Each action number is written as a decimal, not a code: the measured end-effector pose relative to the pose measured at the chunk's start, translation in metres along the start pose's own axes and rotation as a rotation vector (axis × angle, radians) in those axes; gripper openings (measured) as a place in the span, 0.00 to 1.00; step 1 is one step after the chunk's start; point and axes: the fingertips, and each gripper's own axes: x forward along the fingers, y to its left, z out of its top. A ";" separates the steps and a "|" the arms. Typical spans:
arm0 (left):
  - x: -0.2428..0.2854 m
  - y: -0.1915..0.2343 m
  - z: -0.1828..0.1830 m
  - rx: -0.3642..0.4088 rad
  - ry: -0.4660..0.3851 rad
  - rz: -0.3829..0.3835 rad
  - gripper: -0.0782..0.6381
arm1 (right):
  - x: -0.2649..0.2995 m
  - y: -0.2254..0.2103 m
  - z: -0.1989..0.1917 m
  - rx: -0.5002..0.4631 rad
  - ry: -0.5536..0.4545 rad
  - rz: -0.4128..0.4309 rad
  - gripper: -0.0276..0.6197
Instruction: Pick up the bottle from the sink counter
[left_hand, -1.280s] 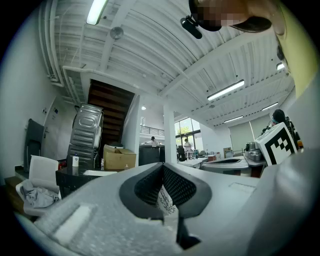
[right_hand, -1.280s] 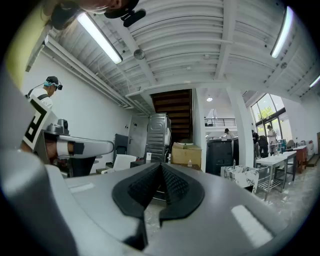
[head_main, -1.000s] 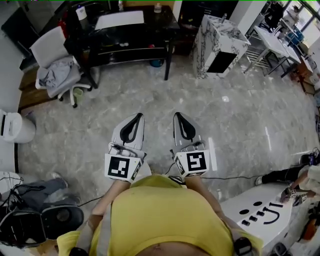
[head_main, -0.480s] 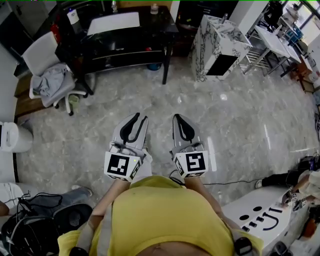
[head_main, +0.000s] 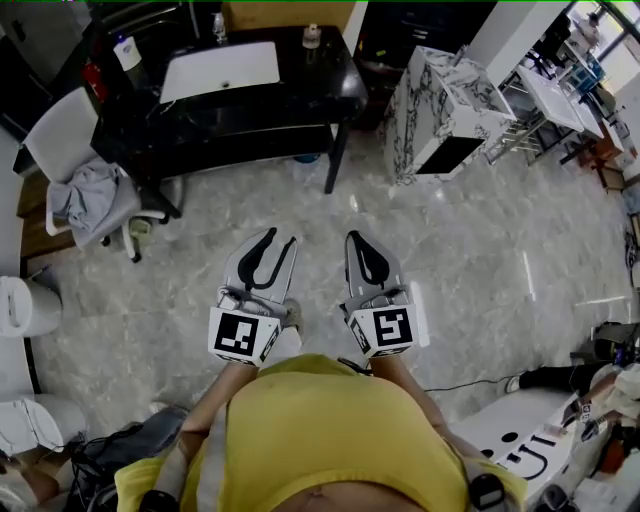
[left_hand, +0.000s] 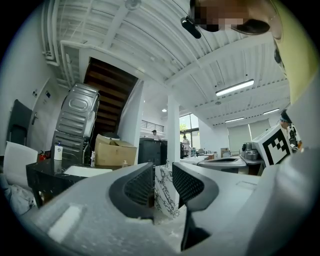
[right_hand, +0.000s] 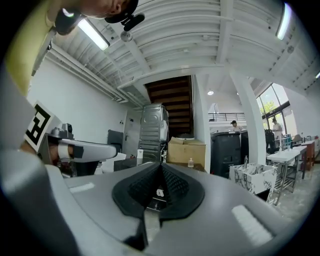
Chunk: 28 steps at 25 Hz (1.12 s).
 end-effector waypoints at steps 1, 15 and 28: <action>0.012 0.010 0.000 0.000 0.001 -0.005 0.28 | 0.015 -0.004 -0.001 0.001 0.001 -0.002 0.05; 0.108 0.078 -0.008 -0.034 0.015 -0.083 0.31 | 0.118 -0.055 -0.015 0.025 0.053 -0.071 0.05; 0.170 0.122 -0.024 -0.039 0.002 -0.073 0.31 | 0.189 -0.097 -0.016 0.014 0.010 -0.087 0.05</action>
